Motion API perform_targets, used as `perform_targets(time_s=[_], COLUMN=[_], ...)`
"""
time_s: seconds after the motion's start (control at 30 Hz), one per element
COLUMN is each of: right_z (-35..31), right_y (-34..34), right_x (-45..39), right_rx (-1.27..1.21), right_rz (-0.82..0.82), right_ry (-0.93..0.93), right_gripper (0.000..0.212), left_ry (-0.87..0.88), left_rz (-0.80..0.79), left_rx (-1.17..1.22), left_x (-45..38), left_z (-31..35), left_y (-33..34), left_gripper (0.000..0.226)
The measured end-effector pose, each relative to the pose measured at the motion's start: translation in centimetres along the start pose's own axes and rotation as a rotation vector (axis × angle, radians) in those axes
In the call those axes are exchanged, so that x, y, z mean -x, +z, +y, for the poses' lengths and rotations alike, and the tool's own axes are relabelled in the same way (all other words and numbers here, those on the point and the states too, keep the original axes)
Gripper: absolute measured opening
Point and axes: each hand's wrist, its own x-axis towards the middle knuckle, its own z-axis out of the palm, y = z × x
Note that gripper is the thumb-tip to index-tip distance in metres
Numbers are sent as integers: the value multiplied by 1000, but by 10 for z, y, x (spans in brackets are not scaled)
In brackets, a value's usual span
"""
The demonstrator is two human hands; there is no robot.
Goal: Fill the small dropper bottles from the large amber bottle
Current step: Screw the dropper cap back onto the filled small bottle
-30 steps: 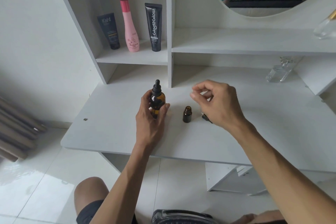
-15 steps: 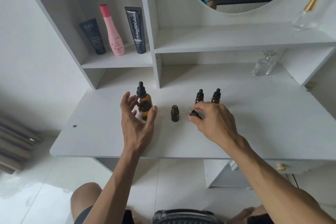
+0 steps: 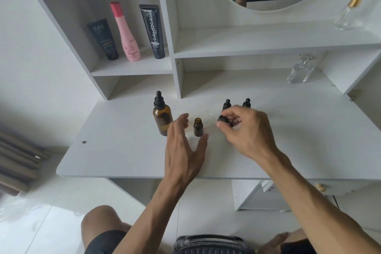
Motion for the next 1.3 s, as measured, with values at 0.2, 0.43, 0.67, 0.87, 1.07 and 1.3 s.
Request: perform_targets(time_s=[0.2,0.43,0.67,0.87,1.07,1.3], right_z=[-21,-32,-42,-38,-31,-27], right_y=[-19,-17,-9,6,13,12], right_x=[-21,-39,-47,-47,-42,-39], right_rx=[-88,72,132,47,41,12], right_rz=[-98,-310,-402,-444,-441,-456], right_ry=[-177,-216,-213,-139,-133,-199], right_gripper=[14,15,26,26,29,29], left_ry=[-131,-118,-102,-122,-122,-133], left_rz=[-152,-151,-139,-146,-140,-144], left_rx=[-30,-70,-42,-4,20,17], left_x=[-18,-24,-23,-25,-24,-24], left_z=[3,-5,-4,-5,-7,-3], left_y=[9,15,15,14,15,13], left_gripper=[59,33,25,17,20,19])
